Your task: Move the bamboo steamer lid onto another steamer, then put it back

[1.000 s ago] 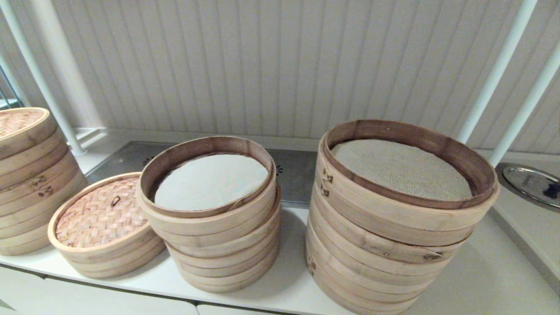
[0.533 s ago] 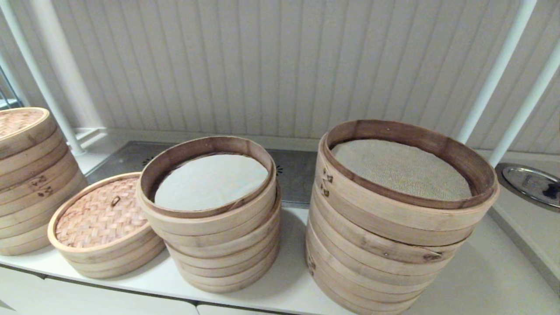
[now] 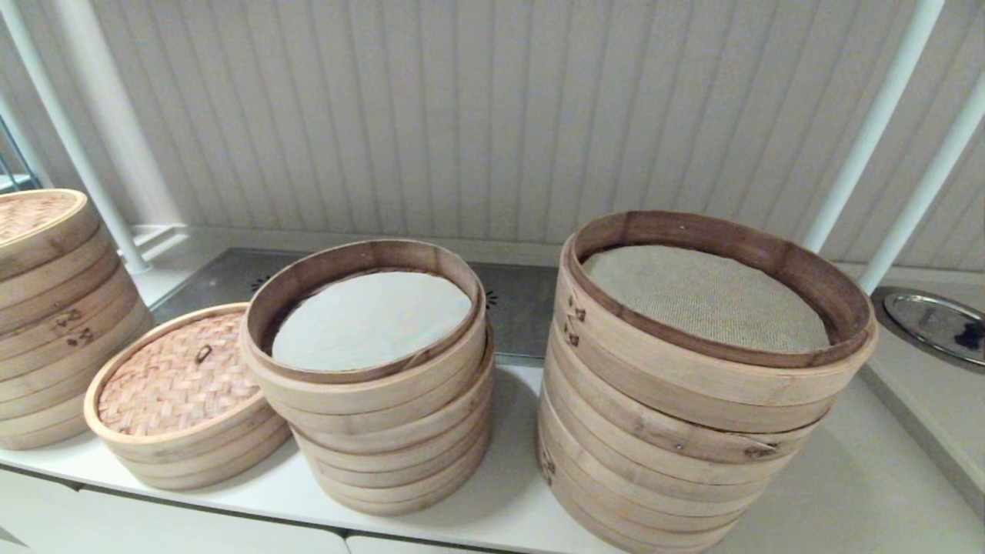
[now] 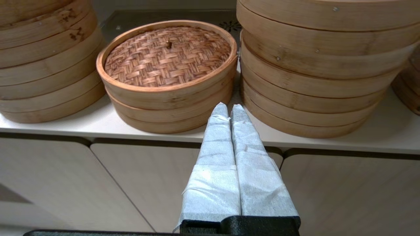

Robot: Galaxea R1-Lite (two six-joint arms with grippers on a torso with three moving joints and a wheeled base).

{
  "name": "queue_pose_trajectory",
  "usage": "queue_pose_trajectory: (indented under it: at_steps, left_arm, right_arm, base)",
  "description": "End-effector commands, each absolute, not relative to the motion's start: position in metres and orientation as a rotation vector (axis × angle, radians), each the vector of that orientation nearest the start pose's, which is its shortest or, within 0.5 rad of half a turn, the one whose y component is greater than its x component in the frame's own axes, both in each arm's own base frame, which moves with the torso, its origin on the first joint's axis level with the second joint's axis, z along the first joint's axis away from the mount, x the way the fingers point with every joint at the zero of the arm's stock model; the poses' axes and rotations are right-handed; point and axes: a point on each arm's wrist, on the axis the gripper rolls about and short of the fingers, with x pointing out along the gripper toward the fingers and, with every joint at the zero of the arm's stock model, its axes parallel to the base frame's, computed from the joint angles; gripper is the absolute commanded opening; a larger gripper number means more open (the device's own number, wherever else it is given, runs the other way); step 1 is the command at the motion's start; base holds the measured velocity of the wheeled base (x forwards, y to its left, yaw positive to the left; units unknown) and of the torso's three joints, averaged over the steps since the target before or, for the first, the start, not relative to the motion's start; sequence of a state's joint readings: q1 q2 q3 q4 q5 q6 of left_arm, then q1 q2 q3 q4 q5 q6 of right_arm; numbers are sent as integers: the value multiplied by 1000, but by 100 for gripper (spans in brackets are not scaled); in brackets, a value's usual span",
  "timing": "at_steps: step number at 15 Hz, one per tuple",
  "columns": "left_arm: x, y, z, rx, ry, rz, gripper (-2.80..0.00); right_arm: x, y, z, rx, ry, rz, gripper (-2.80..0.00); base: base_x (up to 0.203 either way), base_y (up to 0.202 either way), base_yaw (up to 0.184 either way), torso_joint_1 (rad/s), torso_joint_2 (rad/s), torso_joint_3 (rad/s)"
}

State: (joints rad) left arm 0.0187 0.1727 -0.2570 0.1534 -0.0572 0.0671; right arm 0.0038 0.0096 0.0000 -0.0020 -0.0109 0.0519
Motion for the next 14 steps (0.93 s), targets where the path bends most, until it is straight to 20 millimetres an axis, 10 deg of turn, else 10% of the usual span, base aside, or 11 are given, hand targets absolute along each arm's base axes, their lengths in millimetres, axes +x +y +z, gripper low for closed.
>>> queue_pose_trajectory:
  at_steps: [1,14]
  left_arm:
    - [-36,-2,123,68,-3,-50,-280]
    - [-27,-2,82,73,-10,-56,-280]
  right_arm:
    - [-22,0,75,52,9,-7,-280]
    - [-22,0,76,52,8,-6,-280]
  base:
    - [0,0,0,0,0,0]
    - [0,0,0,0,0,0]
